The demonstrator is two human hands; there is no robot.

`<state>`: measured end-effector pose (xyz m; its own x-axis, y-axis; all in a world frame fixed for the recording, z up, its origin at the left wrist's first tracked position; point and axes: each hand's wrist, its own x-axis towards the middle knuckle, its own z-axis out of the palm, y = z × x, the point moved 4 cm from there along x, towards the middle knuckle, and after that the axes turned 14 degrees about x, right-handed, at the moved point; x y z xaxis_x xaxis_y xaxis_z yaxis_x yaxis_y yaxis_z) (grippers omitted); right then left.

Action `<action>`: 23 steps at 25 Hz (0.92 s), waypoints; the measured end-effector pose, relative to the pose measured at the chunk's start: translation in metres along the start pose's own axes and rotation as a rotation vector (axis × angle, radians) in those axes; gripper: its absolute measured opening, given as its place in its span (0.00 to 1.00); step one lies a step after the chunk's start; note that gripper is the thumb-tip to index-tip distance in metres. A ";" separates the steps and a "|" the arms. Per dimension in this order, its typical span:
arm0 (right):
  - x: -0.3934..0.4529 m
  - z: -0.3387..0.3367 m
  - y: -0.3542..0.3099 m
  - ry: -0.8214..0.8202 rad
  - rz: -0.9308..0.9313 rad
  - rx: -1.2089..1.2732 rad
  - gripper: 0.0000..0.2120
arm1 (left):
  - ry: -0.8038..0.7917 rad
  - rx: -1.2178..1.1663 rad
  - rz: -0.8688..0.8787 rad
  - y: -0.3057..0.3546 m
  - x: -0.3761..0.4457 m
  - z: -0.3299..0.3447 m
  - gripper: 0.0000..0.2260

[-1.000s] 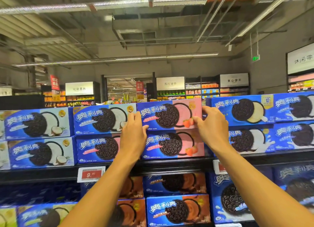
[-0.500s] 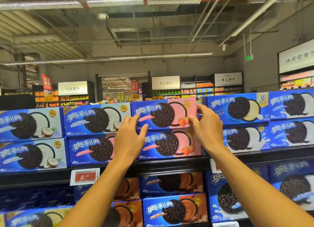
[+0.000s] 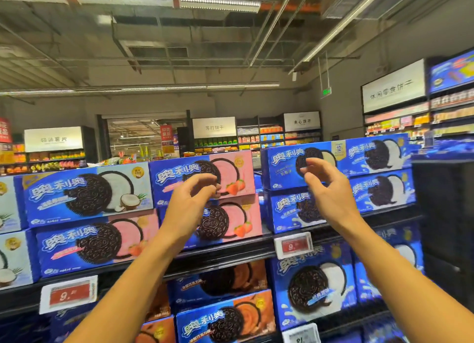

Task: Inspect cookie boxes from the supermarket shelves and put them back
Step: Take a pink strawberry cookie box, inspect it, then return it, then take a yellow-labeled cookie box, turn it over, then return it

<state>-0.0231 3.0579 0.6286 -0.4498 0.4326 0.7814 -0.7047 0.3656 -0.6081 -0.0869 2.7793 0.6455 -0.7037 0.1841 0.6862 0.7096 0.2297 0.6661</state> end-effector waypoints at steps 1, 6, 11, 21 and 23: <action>0.004 -0.017 0.001 0.026 0.002 0.003 0.13 | -0.032 -0.017 0.016 0.009 -0.001 0.015 0.10; 0.032 -0.100 0.010 0.169 0.044 0.045 0.13 | -0.090 -0.044 0.062 0.045 -0.002 0.089 0.11; 0.065 -0.172 0.036 0.246 0.128 0.059 0.12 | 0.015 0.120 0.057 0.061 0.006 0.148 0.19; 0.111 -0.186 0.059 -0.035 0.109 0.003 0.18 | 0.421 0.390 -0.099 0.085 0.036 0.185 0.31; 0.106 -0.159 0.060 -0.146 0.130 0.021 0.19 | 0.380 0.351 -0.174 0.078 0.036 0.187 0.33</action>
<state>-0.0254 3.2565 0.6525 -0.6116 0.3500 0.7096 -0.6464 0.2962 -0.7032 -0.0634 2.9830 0.6679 -0.7011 -0.2285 0.6755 0.4839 0.5432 0.6861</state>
